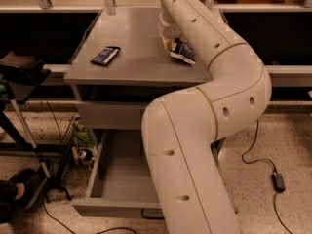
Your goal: Place blue chip bag into middle drawer
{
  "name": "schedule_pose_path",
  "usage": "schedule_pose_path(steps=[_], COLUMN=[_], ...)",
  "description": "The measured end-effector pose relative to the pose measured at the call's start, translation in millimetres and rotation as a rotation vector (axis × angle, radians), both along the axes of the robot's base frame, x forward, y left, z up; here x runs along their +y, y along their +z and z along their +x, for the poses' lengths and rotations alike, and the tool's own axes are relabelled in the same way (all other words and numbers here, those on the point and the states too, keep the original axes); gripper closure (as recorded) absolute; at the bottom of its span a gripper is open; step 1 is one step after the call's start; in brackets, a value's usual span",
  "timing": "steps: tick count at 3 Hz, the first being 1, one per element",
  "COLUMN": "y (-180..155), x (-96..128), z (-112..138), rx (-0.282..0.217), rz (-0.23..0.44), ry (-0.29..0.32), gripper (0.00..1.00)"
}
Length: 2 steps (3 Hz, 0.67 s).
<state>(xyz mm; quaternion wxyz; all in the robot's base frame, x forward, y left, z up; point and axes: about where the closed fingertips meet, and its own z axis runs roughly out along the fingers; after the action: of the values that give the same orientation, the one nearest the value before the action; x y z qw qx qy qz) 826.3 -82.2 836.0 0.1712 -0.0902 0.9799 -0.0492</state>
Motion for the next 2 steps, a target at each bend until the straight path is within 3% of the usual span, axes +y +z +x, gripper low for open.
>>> schedule_pose_path(steps=[1, 2], y=[45.2, 101.0], x=[-40.7, -103.3], z=[-20.3, -61.6], rx=[-0.055, -0.112], rz=[0.094, 0.163], ry=[0.057, 0.113], gripper=[1.0, 1.0])
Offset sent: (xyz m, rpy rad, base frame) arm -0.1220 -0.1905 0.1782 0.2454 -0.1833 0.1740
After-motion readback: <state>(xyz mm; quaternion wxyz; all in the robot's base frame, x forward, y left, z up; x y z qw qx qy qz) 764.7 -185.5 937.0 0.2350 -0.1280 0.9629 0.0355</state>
